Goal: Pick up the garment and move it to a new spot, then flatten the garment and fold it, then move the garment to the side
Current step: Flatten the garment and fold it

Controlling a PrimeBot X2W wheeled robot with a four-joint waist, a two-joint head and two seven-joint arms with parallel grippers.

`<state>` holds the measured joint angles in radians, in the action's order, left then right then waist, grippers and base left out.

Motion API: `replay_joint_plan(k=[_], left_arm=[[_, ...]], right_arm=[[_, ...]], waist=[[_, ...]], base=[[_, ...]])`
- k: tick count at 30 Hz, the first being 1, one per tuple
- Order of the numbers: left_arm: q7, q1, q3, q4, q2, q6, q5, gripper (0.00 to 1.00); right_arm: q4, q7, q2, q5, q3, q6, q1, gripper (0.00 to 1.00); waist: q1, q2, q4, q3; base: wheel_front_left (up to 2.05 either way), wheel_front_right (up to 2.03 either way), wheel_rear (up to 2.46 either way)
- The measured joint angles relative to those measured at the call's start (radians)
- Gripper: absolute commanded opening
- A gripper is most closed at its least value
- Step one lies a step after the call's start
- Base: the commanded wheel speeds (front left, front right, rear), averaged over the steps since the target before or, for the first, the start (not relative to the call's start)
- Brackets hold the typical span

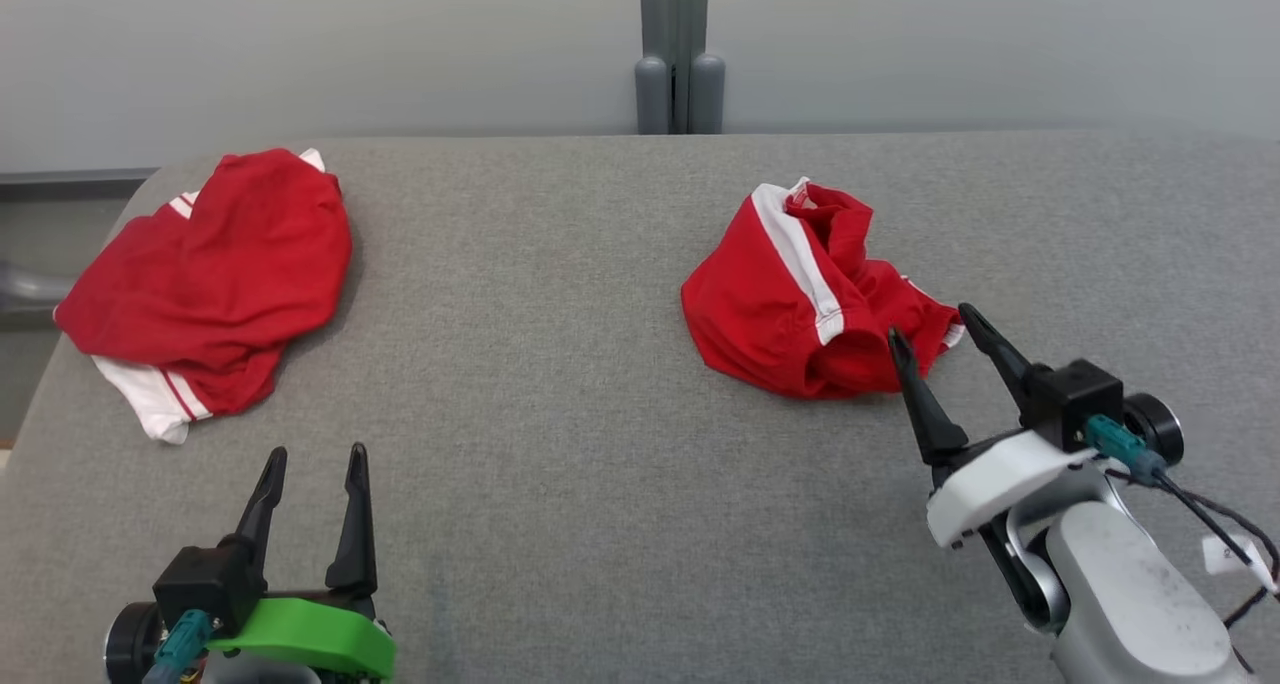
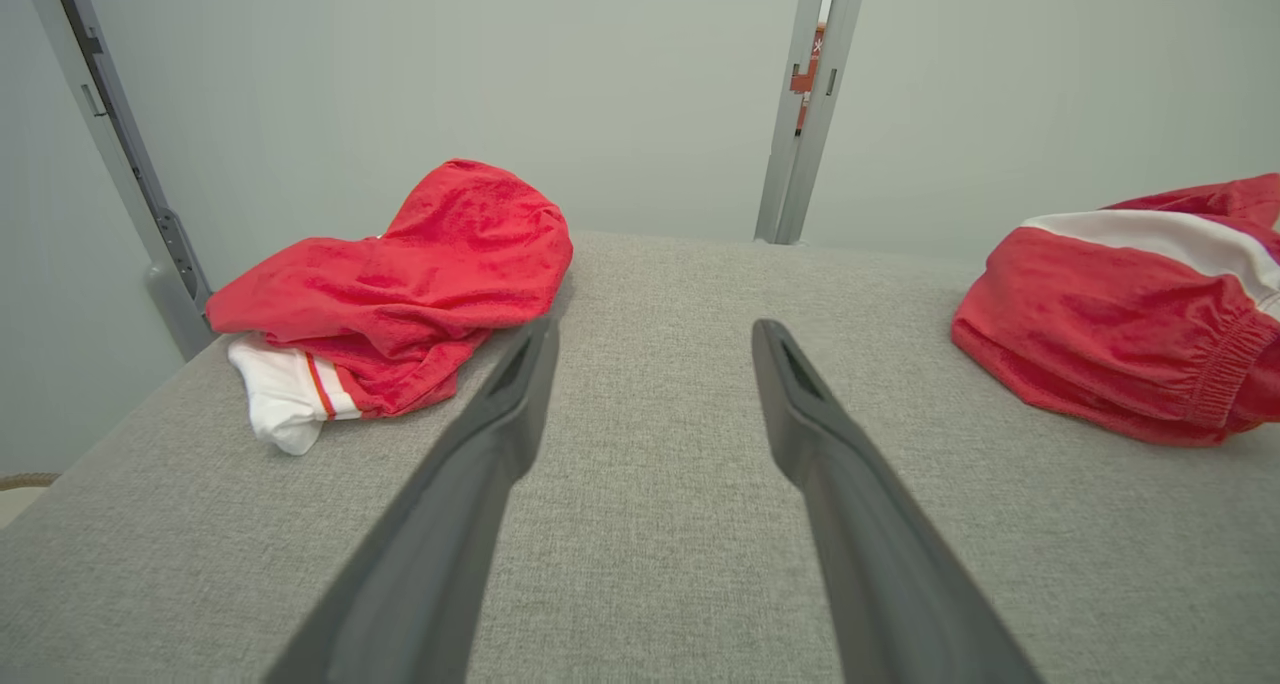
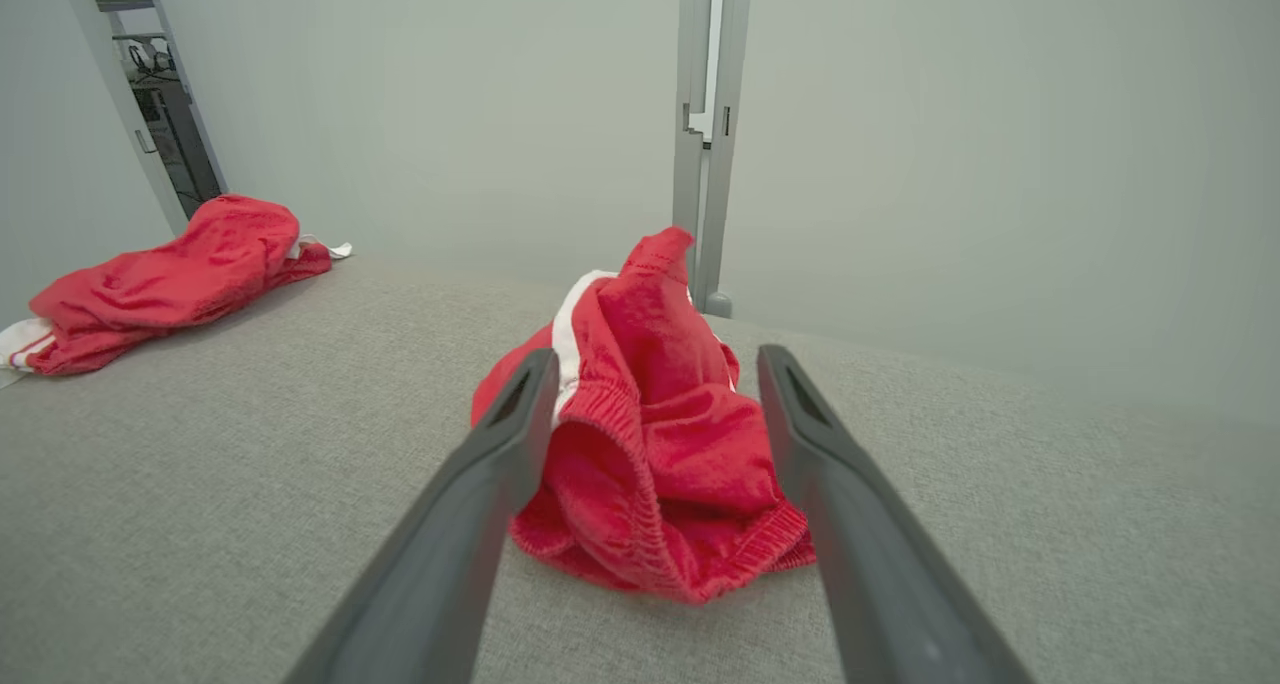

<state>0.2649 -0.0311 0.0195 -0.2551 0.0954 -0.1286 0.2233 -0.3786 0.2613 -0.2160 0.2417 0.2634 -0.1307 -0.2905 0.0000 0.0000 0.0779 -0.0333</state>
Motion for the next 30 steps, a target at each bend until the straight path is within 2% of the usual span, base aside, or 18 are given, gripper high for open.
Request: replay_joint_plan(k=[5, 14, 15, 16, 21, 24, 30], left_arm=[[0.0, -0.028, 0.014, -0.008, -0.012, 0.0, 0.0, 1.0], [0.0, -0.058, 0.035, -0.021, -0.026, 0.0, 0.0, 1.0], [0.0, -0.061, 0.036, -0.022, -0.027, 0.0, 0.0, 1.0], [0.0, -0.063, 0.036, -0.023, -0.028, 0.0, 0.0, 1.0], [0.0, -0.062, 0.035, -0.035, -0.033, 0.0, 0.0, 1.0], [0.0, -0.053, 0.036, -0.041, -0.035, 0.0, 0.0, 1.0], [0.0, -0.036, 0.044, -0.046, -0.036, 0.0, 0.0, 1.0]], right_arm=[[-0.145, -0.018, 0.003, 0.001, 0.055, 0.0, -0.125, 1.0], [-0.381, -0.021, 0.016, 0.046, 0.136, 0.0, -0.248, 1.0], [-0.399, -0.021, 0.02, 0.06, 0.146, 0.0, -0.254, 0.53], [-0.411, -0.017, 0.024, 0.074, 0.156, 0.0, -0.256, 0.0], [-0.4, -0.002, 0.011, 0.103, 0.196, 0.0, -0.248, 0.0], [-0.312, 0.001, -0.012, 0.097, 0.207, 0.0, -0.191, 0.0], [-0.117, 0.001, -0.096, 0.053, 0.218, 0.0, -0.015, 0.0]], waist=[[0.0, 0.0, 0.04, -0.031], [0.0, 0.0, 0.102, -0.079], [0.0, 0.0, 0.108, -0.084], [0.0, 0.0, 0.113, -0.089], [0.0001, 0.0, 0.119, -0.091], [0.0, 0.0, 0.108, -0.08], [0.0, 0.0, 0.059, -0.045]], base=[[0.0, 0.0, 0.0], [0.0, 0.0, 0.0], [0.0, 0.0, 0.0], [0.0, 0.0, 0.0], [0.0, 0.0, 0.0], [0.0, 0.0, 0.0], [0.0, 0.0, 0.0]])
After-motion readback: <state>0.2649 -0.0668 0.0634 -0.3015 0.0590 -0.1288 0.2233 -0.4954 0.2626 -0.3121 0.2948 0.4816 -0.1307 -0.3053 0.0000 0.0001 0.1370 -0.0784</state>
